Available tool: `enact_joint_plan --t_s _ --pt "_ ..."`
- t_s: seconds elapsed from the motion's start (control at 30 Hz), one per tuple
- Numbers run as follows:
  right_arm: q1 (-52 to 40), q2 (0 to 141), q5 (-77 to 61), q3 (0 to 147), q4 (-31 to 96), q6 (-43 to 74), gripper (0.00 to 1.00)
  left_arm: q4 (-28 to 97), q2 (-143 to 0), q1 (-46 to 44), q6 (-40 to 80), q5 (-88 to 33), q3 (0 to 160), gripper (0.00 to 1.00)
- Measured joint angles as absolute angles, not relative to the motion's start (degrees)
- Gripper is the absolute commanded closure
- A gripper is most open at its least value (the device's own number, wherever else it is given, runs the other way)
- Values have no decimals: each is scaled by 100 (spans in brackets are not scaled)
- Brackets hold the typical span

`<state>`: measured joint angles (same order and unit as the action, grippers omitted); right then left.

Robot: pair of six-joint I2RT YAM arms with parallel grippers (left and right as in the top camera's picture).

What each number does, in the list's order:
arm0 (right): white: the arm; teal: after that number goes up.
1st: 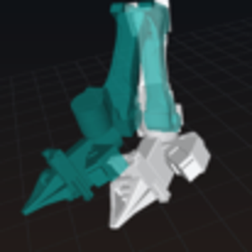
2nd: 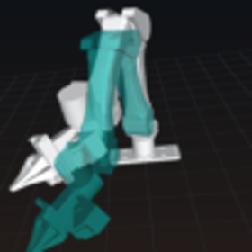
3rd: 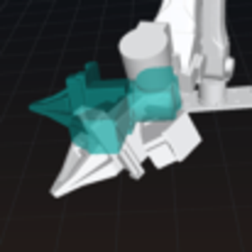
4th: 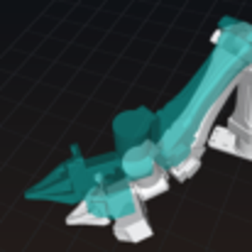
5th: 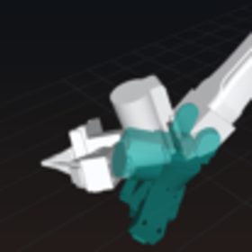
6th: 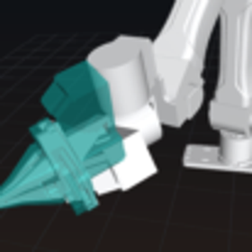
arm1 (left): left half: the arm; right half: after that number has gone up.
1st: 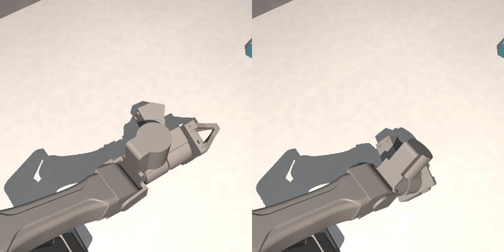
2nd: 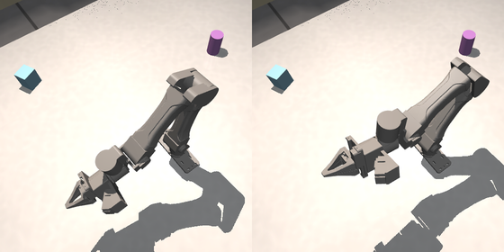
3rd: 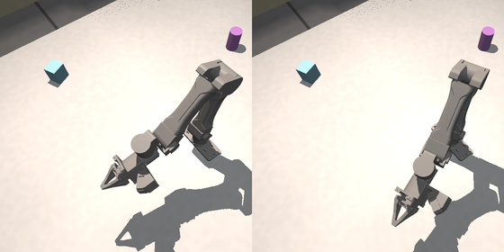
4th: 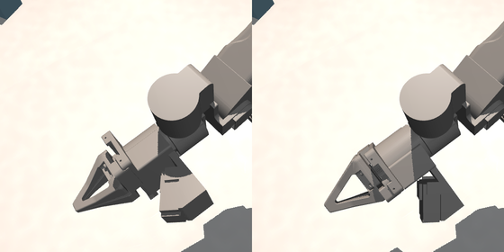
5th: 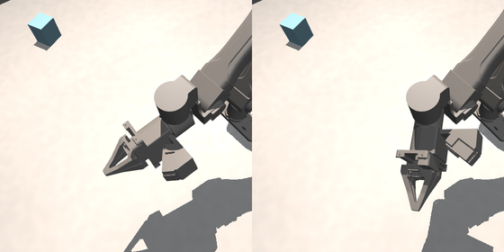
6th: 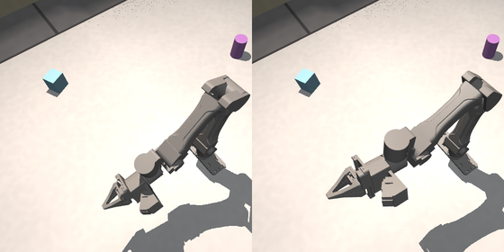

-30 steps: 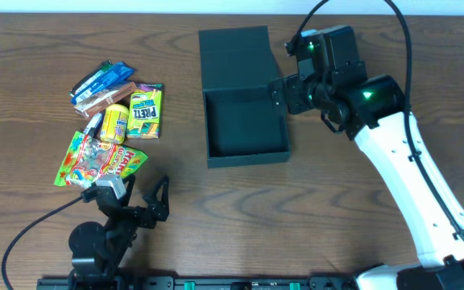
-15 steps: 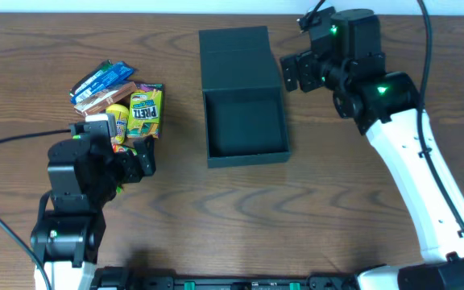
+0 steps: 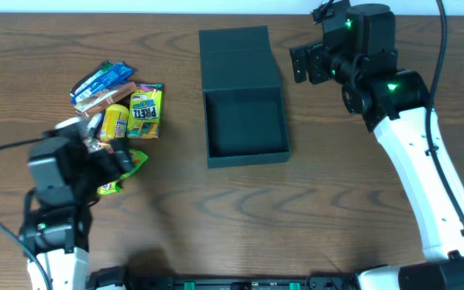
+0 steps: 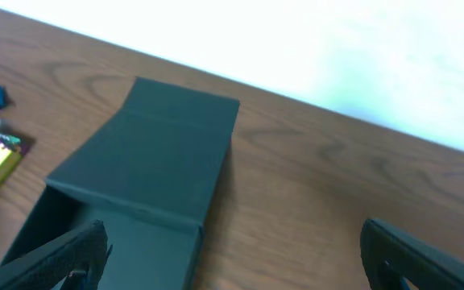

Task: Pack container
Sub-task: 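Reach the left gripper down and grasp the colourful gummy candy bag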

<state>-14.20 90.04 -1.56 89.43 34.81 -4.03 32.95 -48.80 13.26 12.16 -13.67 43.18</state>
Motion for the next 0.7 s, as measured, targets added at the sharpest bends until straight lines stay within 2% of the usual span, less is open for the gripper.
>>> enact_joint_plan --t_s 0.17,0.27,0.5,0.7 --pt "-1420 9004 -405 8943 3295 -405 1 3651 -4978 3352 965 -2226 4322 5" --pt "-1420 9004 -543 8943 3247 -405 1 3763 -5551 4462 609 -2845 4324 5" --pt "-1420 9004 -670 8943 3326 -405 1 3828 -7199 4770 -191 -3173 4338 4" --pt "-1420 9004 -773 8943 3559 -401 1 3389 -7570 4939 -421 -3011 4338 5"
